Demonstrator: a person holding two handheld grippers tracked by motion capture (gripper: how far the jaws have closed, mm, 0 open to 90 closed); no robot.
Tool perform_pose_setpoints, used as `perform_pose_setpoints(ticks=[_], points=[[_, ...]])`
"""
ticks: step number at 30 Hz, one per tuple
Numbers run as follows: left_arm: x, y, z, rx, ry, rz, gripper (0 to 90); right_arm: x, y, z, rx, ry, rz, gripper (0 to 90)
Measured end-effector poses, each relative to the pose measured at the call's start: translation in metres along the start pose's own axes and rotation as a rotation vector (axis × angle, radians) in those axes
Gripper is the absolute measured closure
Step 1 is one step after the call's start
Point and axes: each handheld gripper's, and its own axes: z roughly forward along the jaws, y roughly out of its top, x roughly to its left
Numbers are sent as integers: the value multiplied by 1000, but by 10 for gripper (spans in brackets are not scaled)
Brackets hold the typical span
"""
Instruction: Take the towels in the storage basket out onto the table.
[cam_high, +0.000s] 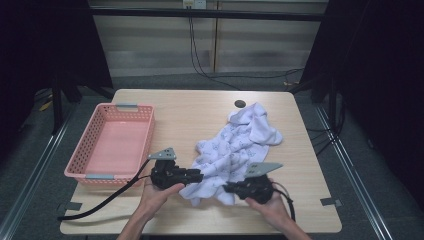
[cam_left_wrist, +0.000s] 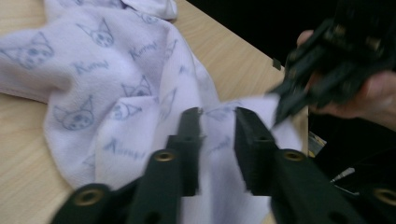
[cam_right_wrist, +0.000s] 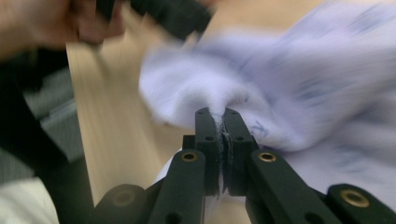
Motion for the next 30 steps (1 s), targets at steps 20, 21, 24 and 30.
perform_pose_setpoints(ticks=[20, 21, 24, 30], points=[[-14, -22, 37, 214, -88, 92, 592, -125, -38, -65, -6, -310, 267, 822], [-17, -25, 39, 233, -99, 105, 578, -124, -38, -65, -8, -308, 263, 785], [-21, -30, 41, 282, -87, 142, 519, -120, -38, -67, -8, -307, 252, 647], [-25, -39, 41, 345, -37, 188, 474, -114, -38, -74, -33, -297, 248, 558]])
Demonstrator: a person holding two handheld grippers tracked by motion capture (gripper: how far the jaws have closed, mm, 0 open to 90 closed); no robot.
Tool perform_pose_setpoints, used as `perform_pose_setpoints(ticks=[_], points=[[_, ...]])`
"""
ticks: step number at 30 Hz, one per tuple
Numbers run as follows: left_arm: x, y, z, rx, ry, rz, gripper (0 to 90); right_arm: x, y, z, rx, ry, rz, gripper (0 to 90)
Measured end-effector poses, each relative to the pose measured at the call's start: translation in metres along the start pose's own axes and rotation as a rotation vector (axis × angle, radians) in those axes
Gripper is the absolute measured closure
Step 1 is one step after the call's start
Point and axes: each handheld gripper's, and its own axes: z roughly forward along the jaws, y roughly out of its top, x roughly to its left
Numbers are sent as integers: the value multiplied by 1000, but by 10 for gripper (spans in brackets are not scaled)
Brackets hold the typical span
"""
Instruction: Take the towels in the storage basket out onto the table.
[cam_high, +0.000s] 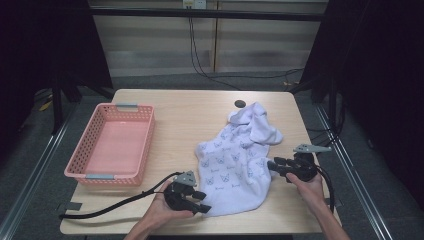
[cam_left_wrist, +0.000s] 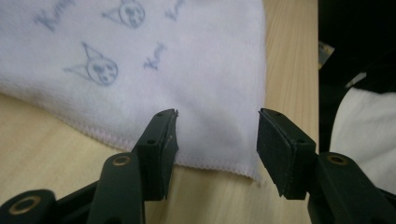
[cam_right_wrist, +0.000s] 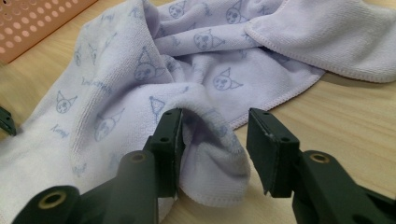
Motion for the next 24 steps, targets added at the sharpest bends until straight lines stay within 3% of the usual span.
perform_pose_setpoints(ticks=[2, 4, 10, 11, 13, 14, 17, 19, 20, 21, 24], points=[[-3, 0, 1, 2, 6, 5, 459, -1, 0, -2, -6, 0, 5, 553], [-10, -2, 3, -7, 41, 35, 459, -2, 0, -3, -12, -6, 5, 544], [-25, -8, 3, 7, 53, 82, 508, -1, -1, -5, -14, -3, 13, 538], [-35, -11, 4, 16, 90, 153, 532, 0, -1, -6, -13, -3, 7, 537], [-42, -11, 5, 32, 125, 183, 548, 2, -2, -8, -12, -2, 9, 537], [-47, -11, 6, 39, 173, 198, 587, 3, -3, -9, -12, -3, 5, 536], [-51, -10, 8, 48, 141, 182, 840, 6, -8, -14, -4, -4, -5, 529], [-51, -9, 8, 56, 141, 164, 864, 7, -10, -18, -4, -1, -10, 528], [-50, -8, 7, 49, 112, 135, 866, 8, -11, -20, -4, 2, -10, 528], [-49, -6, 5, 10, 91, 94, 868, 8, -12, -22, -10, 2, -12, 528], [-52, 3, -14, -141, 27, 31, 871, 9, -13, -29, -24, 11, -14, 530]])
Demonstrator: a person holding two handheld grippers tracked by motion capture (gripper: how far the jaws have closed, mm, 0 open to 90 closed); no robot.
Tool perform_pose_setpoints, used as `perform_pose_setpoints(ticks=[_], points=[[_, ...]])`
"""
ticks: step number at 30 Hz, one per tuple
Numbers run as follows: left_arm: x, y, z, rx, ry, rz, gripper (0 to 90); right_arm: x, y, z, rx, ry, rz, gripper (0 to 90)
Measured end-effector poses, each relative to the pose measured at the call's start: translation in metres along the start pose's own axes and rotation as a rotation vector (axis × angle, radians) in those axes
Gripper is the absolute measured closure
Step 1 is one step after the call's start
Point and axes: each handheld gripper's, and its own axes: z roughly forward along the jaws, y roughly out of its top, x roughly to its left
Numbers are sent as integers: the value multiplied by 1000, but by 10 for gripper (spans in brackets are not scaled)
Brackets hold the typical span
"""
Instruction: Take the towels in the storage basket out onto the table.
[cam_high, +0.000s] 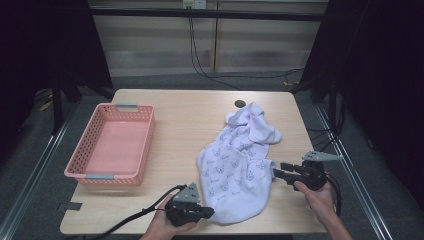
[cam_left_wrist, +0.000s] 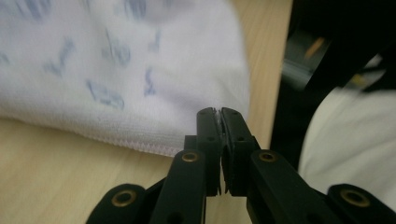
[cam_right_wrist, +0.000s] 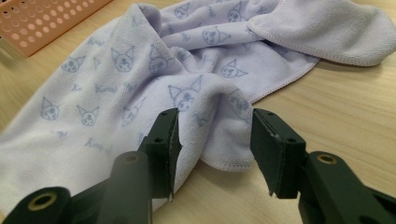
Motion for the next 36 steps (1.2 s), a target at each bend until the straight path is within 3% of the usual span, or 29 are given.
perform_pose_setpoints(ticks=[4, 5, 6, 9, 10, 11, 12, 13, 16, 19, 20, 21, 24, 28, 31, 34, 36], points=[[-7, 13, -22, -117, -1, -16, 871, 3, -3, -3, 12, 15, -11, 550], [-5, 20, -28, -156, 21, -17, 871, 4, -4, -3, 14, 22, -19, 553], [-5, 20, -28, -156, 21, -17, 870, 4, -4, -3, 14, 22, -19, 553], [17, 41, -44, -272, 63, -44, 870, 7, -4, 0, 21, 28, -29, 594], [36, 50, -51, -335, 102, -78, 870, 8, -3, 2, 21, 28, -36, 630], [36, 50, -51, -335, 102, -78, 871, 8, -3, 2, 21, 28, -36, 630], [56, 52, -57, -381, 133, -127, 871, 10, -3, 5, 29, 19, -28, 633], [56, 52, -57, -381, 133, -127, 871, 10, -3, 5, 29, 19, -28, 633], [81, 47, -63, -416, 197, -194, 871, 14, -7, 12, 63, 49, -50, 721], [96, 40, -68, -427, 247, -236, 871, 16, -9, 18, 84, 54, -77, 716], [101, 36, -71, -431, 260, -250, 870, 19, -9, 25, 105, 49, -90, 676], [101, 36, -71, -431, 260, -250, 870, 19, -9, 25, 105, 49, -90, 676], [108, 34, -73, -429, 273, -261, 870, 21, -3, 36, 96, 38, -116, 565], [114, 32, -76, -430, 278, -273, 869, 15, 18, 55, 52, -1, -135, 470], [117, 30, -79, -429, 295, -279, 869, 11, 25, 66, 48, 8, -121, 468], [117, 28, -86, -443, 307, -287, 868, 8, 33, 75, 25, -17, -118, 481], [118, 26, -91, -444, 319, -289, 869, 3, 39, 78, 5, -25, -75, 518]])
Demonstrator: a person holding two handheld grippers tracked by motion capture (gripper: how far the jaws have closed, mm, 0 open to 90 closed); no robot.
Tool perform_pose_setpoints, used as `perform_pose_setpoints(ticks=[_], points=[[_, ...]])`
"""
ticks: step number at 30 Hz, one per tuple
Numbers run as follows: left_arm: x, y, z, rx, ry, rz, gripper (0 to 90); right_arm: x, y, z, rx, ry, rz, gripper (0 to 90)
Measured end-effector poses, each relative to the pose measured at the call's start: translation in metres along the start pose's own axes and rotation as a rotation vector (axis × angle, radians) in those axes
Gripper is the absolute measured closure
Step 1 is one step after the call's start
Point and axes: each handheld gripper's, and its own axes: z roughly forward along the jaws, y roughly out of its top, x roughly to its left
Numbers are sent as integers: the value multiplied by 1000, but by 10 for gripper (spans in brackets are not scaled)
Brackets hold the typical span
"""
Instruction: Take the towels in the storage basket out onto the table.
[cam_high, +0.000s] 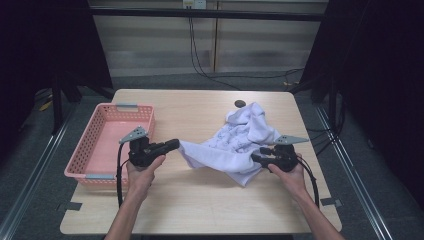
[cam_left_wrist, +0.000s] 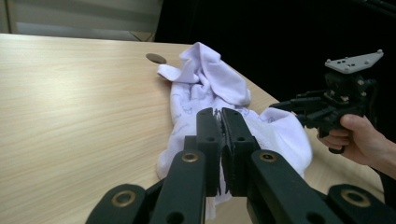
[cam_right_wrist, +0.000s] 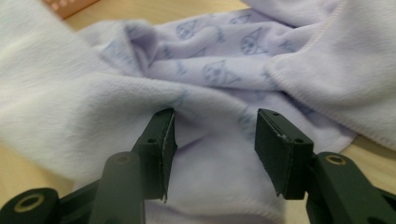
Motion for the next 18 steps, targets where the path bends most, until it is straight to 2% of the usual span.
perform_pose_setpoints(ticks=[2, 3, 4, 6, 7, 9, 12, 15, 16, 18], points=[[3, 0, -5, -8, 9, -14, 869, -6, 2, 3, -7, -3, 29, 650], [3, 0, -7, -17, 1, -21, 869, -8, 1, 6, 6, -3, 39, 710], [3, 0, -8, -11, 5, -15, 868, -8, -1, 7, 22, -1, 30, 757], [-2, 0, -8, -1, -16, -3, 869, -6, -3, 7, 46, 2, 23, 810], [-5, 0, -8, 4, -7, 9, 868, -5, -3, 4, 40, 18, 18, 810], [-6, 0, -8, 10, -7, 13, 868, -2, -1, -7, 9, 37, 23, 740], [-5, 0, -7, 6, -14, 3, 868, 4, -1, -26, -29, 70, 23, 741], [-6, -1, -5, 6, -19, 0, 868, 13, -12, -36, 5, 92, -9, 795], [-6, -1, -4, 12, -20, 5, 868, 17, -17, -37, 24, 117, -17, 796], [-6, -2, -1, 18, -24, 3, 868, 24, -27, -34, 68, 128, -46, 745]])
